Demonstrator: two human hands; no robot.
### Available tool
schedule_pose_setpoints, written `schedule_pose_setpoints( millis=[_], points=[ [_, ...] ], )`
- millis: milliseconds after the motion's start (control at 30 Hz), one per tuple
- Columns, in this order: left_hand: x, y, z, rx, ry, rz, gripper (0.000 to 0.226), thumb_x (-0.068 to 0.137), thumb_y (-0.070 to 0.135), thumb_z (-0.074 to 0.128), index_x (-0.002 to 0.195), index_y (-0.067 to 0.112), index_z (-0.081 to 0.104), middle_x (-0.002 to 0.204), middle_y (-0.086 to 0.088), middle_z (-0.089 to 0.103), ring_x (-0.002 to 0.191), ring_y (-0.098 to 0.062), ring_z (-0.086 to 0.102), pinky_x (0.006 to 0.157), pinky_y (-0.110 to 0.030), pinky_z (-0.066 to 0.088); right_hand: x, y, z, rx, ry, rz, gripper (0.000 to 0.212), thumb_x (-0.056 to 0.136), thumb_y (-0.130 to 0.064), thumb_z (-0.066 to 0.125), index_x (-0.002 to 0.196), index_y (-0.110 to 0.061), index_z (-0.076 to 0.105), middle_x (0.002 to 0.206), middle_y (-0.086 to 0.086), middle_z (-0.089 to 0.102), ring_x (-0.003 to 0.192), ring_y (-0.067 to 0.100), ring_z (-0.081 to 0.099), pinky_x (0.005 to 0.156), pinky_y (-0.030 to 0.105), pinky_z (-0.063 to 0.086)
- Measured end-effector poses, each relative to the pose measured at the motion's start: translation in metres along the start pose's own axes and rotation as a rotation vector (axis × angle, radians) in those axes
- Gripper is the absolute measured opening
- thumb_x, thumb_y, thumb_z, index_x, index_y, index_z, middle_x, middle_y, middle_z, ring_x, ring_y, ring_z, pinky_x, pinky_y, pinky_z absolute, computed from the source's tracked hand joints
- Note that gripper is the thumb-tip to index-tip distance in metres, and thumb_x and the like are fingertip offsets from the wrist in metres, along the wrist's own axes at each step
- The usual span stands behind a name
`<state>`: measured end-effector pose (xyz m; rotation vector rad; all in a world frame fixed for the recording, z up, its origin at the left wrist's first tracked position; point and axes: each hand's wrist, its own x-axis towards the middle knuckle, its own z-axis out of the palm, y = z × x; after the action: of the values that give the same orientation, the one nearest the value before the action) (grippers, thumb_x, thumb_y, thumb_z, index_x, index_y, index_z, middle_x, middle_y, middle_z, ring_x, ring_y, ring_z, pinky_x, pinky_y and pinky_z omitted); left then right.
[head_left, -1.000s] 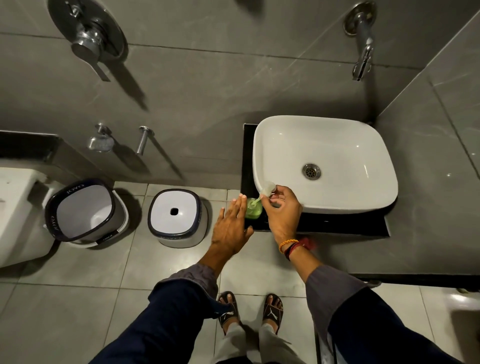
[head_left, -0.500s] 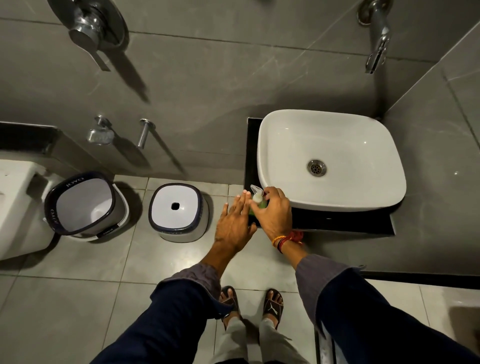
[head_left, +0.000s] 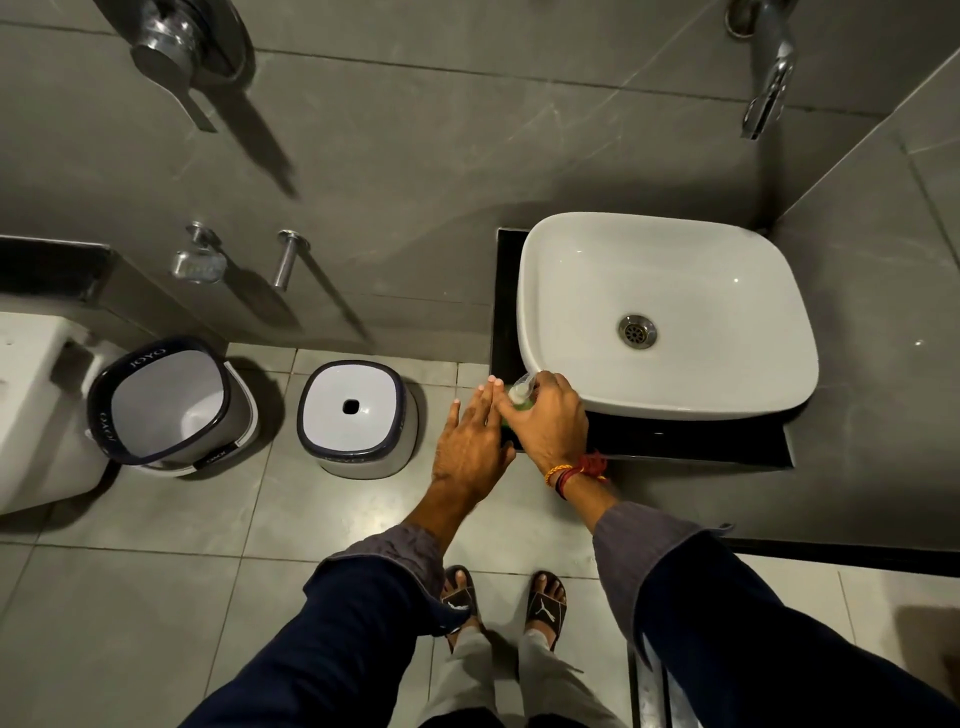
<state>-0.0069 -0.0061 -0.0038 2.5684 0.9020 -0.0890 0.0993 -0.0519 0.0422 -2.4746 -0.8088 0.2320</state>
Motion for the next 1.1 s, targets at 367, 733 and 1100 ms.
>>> schedule_pose_setpoints(
  millis=[367, 733, 1100],
  points=[
    [0.001, 0.000, 0.001, 0.014, -0.006, 0.002, 0.083, 0.101, 0.047, 0.051, 0.159, 0.013, 0.003, 0.168, -0.008, 0.001, 0.154, -0.023, 0.001, 0.125, -0.046, 0.005, -0.002, -0.005, 0.000, 0.031, 0.012, 0.063, 0.060, 0.075, -0.062, 0.073, 0.102, -0.009, 0.062, 0.092, 0.012, 0.073, 0.081, 0.028, 0.070, 0.061, 0.033, 0.056],
    [0.001, -0.001, 0.004, 0.051, -0.013, 0.002, 0.082, 0.102, 0.045, 0.048, 0.158, 0.011, 0.000, 0.167, -0.009, 0.000, 0.154, -0.023, 0.001, 0.125, -0.048, 0.008, 0.002, 0.000, -0.002, -0.112, -0.082, -0.079, 0.057, 0.081, -0.059, 0.067, 0.099, -0.006, 0.065, 0.088, 0.012, 0.070, 0.078, 0.027, 0.069, 0.058, 0.030, 0.052],
    [0.000, 0.002, 0.000, 0.060, -0.018, -0.004, 0.078, 0.104, 0.044, 0.045, 0.158, 0.011, -0.001, 0.168, -0.008, -0.002, 0.154, -0.022, -0.002, 0.125, -0.048, 0.008, 0.007, -0.009, -0.014, -0.188, -0.133, -0.259, 0.044, 0.096, -0.040, 0.056, 0.109, 0.001, 0.065, 0.108, 0.018, 0.067, 0.088, 0.032, 0.069, 0.074, 0.037, 0.059]
  ],
)
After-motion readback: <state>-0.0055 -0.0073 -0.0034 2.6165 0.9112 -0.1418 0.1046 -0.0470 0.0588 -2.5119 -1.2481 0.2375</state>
